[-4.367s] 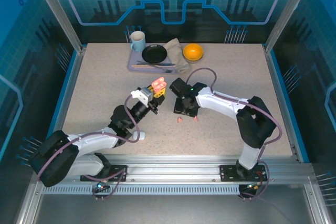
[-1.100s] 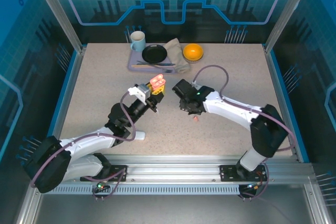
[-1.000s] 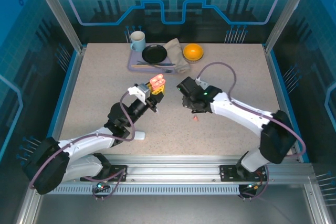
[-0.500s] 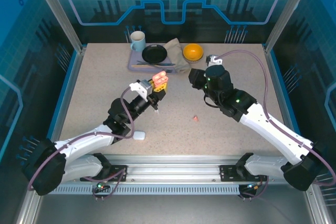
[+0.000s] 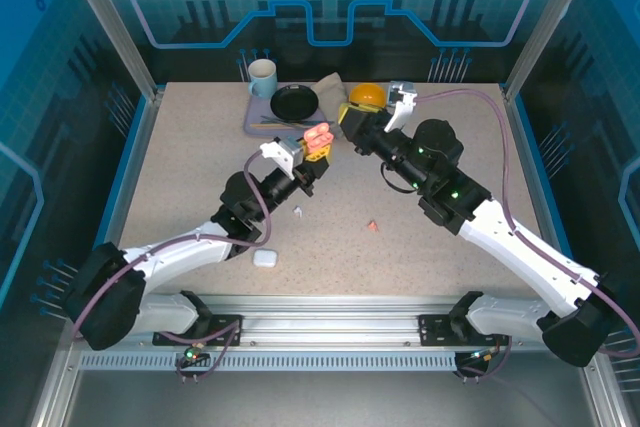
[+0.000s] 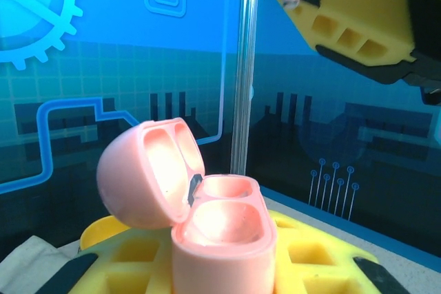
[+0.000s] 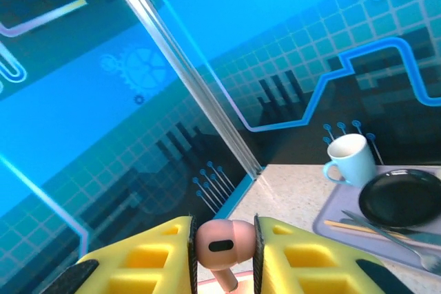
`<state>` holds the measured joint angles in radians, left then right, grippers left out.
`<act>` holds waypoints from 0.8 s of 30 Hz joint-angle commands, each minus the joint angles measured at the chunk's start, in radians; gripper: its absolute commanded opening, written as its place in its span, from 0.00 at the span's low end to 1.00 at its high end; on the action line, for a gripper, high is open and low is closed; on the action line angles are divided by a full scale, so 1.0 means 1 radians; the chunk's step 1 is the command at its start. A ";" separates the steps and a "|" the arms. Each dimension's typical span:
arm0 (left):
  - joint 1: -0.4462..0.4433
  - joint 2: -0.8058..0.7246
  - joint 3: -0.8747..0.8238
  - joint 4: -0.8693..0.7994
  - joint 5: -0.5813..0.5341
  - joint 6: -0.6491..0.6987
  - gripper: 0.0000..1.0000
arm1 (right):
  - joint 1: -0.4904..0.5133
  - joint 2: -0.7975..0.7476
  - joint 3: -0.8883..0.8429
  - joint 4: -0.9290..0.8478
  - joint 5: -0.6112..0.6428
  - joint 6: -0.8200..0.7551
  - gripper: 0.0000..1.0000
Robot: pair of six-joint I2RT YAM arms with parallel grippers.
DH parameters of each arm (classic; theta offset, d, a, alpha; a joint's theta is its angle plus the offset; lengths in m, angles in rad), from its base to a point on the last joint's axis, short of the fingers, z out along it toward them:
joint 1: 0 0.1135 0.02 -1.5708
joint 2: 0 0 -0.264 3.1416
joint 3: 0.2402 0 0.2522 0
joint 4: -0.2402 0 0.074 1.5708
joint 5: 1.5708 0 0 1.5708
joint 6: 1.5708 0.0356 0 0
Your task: Insert the wireless bluetooth earbuds into the charging case
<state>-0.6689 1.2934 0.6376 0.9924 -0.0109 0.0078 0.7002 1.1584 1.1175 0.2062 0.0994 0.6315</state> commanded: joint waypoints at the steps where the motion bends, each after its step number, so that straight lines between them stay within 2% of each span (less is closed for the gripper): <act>1: 0.009 0.028 0.044 0.101 -0.015 -0.051 0.00 | 0.004 -0.011 -0.027 0.101 -0.051 0.012 0.25; 15: 0.007 0.105 0.126 0.137 -0.024 -0.102 0.00 | 0.033 0.050 -0.069 0.200 -0.099 0.085 0.25; 24: 0.006 0.119 0.143 0.137 -0.020 -0.105 0.00 | 0.051 0.078 -0.070 0.203 -0.098 0.085 0.24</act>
<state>-0.6689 1.4036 0.7448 1.0828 -0.0223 -0.0807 0.7399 1.2312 1.0588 0.3611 0.0132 0.7071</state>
